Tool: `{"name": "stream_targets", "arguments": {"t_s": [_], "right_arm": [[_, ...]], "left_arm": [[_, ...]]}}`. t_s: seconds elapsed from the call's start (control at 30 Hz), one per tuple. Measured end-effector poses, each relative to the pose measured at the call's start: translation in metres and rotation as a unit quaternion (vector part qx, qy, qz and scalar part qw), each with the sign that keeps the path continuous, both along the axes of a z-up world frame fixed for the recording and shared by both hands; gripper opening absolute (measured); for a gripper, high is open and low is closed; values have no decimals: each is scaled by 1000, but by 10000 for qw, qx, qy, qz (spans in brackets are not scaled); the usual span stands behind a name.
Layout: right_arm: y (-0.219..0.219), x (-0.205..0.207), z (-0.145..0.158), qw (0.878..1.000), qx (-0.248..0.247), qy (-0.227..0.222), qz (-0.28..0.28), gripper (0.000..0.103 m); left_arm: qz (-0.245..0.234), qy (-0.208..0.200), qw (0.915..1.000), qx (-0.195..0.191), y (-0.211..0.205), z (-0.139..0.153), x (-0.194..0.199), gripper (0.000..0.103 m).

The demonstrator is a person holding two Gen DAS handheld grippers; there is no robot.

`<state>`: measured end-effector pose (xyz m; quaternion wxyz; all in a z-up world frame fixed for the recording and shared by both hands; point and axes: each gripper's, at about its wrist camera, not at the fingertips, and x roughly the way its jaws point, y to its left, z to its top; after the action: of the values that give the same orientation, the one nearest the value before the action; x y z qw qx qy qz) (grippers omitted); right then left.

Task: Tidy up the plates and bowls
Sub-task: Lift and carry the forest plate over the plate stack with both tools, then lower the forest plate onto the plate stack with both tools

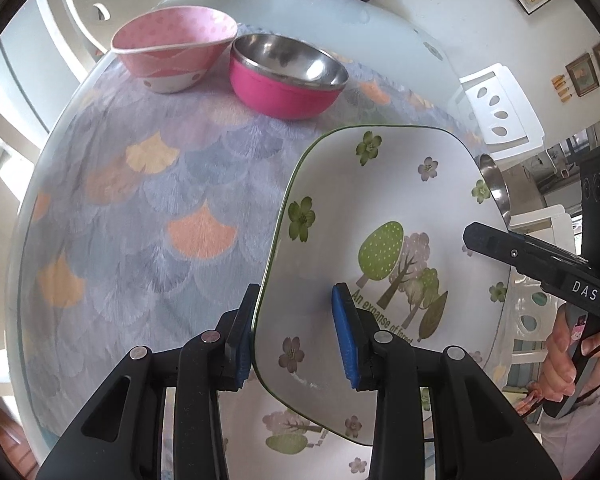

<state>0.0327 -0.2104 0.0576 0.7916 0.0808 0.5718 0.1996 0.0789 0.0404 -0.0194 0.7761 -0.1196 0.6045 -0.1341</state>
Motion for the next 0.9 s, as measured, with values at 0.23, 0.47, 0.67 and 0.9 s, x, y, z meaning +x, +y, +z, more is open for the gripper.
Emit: {"name": "stream_targets", "arguments": {"t_s": [0.23,0.47,0.67,0.9], "right_arm": [[2,-10,-2,10000,8,63,1,37],[8,-21,-3,9999,2,111,5,37],[12,-26,-9,9998,30,211,3,37],[15,-35,-21,9993,26,381,49,37]], "left_arm": [[-6,20,10000,12,2,-1,-11,32],[14,39,10000,45,6,0,-23,32],[79,138,9998,72,10,-5,-35,33],[133,237,9996,125,13,-11,-45,33]]}}
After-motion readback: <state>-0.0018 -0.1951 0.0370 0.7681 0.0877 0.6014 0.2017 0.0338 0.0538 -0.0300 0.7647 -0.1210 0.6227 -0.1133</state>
